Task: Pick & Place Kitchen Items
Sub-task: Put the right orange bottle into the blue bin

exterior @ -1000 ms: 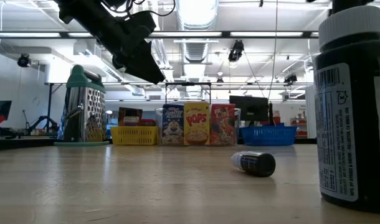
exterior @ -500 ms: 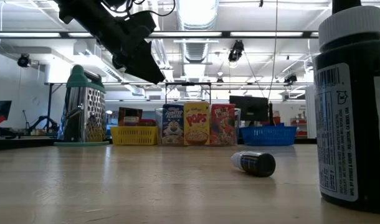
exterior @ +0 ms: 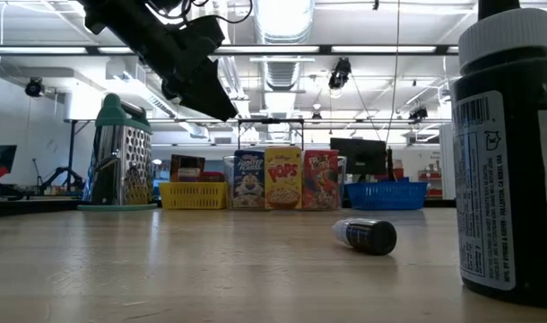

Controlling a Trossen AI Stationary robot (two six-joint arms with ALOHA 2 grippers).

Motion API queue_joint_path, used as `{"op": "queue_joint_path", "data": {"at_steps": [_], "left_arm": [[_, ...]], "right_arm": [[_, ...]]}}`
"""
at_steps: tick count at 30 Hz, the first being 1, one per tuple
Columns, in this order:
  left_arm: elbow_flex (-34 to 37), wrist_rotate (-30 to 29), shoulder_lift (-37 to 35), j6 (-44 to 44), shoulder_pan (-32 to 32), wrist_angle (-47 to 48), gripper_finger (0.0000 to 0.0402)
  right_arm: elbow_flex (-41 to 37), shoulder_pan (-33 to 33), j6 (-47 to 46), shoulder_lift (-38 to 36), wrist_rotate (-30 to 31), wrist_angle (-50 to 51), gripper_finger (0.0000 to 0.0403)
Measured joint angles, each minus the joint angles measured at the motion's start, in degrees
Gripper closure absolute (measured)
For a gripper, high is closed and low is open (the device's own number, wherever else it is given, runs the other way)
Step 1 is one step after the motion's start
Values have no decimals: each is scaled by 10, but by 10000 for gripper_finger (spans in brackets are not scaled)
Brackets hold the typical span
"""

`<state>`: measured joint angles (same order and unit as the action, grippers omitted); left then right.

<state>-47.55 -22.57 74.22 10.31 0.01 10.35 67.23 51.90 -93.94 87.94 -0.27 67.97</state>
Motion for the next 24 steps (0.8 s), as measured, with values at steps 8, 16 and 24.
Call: {"op": "queue_joint_path", "data": {"at_steps": [8,16,24], "left_arm": [[0,0,0,0,0,0,158],[0,0,0,0,0,0,158],[0,0,0,0,0,0,158]], "right_arm": [[5,12,7,38,-2,-31,250],[-5,44,-36,54,2,-41,260],[-23,50,-42,59,11,-61,239]]}}
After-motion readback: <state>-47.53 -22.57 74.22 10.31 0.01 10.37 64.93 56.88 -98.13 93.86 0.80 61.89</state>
